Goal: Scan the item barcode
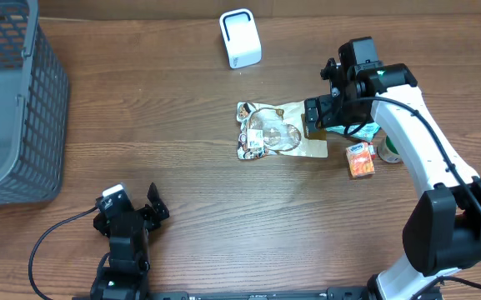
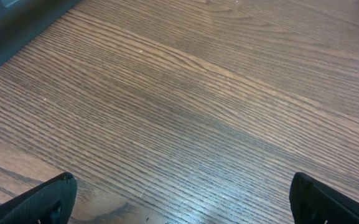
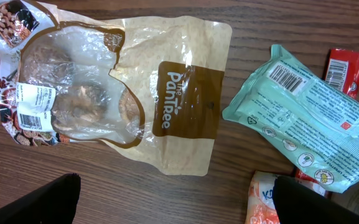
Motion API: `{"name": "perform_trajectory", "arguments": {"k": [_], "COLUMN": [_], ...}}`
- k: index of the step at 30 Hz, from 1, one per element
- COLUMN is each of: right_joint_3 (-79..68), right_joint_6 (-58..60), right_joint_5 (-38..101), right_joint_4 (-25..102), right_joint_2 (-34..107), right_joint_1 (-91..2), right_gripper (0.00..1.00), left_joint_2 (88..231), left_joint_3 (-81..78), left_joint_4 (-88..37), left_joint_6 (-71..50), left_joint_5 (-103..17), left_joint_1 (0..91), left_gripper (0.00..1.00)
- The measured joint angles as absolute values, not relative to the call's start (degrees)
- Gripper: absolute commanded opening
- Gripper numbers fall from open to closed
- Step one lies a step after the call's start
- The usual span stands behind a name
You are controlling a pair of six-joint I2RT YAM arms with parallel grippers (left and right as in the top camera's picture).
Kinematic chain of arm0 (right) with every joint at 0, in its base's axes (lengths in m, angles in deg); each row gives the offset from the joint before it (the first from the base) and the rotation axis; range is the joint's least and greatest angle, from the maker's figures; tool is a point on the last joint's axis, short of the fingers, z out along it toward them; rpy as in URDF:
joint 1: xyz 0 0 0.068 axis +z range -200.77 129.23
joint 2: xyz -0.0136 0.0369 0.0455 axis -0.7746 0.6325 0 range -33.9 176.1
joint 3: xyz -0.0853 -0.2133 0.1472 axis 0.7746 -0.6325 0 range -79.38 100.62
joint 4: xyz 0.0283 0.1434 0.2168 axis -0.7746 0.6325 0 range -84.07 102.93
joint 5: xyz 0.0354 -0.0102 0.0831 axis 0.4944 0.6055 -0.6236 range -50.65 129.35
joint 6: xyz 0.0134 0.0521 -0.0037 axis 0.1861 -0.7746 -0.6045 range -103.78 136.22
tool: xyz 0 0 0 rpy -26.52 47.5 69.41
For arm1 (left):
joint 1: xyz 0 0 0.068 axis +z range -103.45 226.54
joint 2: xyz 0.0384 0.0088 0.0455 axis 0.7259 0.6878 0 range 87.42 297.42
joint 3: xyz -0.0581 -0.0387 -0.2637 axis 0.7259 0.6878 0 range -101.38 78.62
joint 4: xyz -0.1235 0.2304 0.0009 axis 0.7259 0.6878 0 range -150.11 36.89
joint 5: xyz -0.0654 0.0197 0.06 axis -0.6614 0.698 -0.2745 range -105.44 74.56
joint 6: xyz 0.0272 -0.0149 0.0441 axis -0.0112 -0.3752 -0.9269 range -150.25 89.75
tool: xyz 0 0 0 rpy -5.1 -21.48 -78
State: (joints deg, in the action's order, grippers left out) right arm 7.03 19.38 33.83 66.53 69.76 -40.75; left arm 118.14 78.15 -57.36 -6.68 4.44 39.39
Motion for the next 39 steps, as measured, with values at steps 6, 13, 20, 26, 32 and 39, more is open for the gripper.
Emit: {"name": "perform_trajectory", "arguments": {"k": [6,13,20,26,32,39], "right_joint_3": [7.03,7.03,7.03,7.03,7.03,7.03], "right_joint_6": [19.38,19.4,19.4,19.42,19.4,19.42], "right_joint_5": [33.83,33.8,33.8,33.8,33.8,33.8], "right_joint_4": [66.51,66.55,66.51,66.55,66.57,66.53], "right_joint_2": [69.76,69.76,69.76,69.76,69.76,69.76], "right_joint_1": [-40.75,-40.77,-40.77,-40.77,-40.75,-40.77], "right_gripper": [1.0,1.0,1.0,1.0,1.0,1.0], "left_joint_2": [114.93,104.85,95.41,88.66,88.31,88.31], "left_joint_3": [78.15,78.15,78.15,78.15,78.15,78.15], "left_joint_4": [-57.27,-57.3,-57.32,-57.54,-57.43,-57.43], "left_joint_6": [-6.68,-6.68,-6.68,-6.68,-6.68,-6.68], "left_joint_5": [4.44,4.44,4.44,4.44,4.44,4.44], "left_joint_1": [39.41,39.41,39.41,39.41,39.45,39.45], "left_gripper": [0.99,1.0,1.0,1.0,1.0,1.0]}}
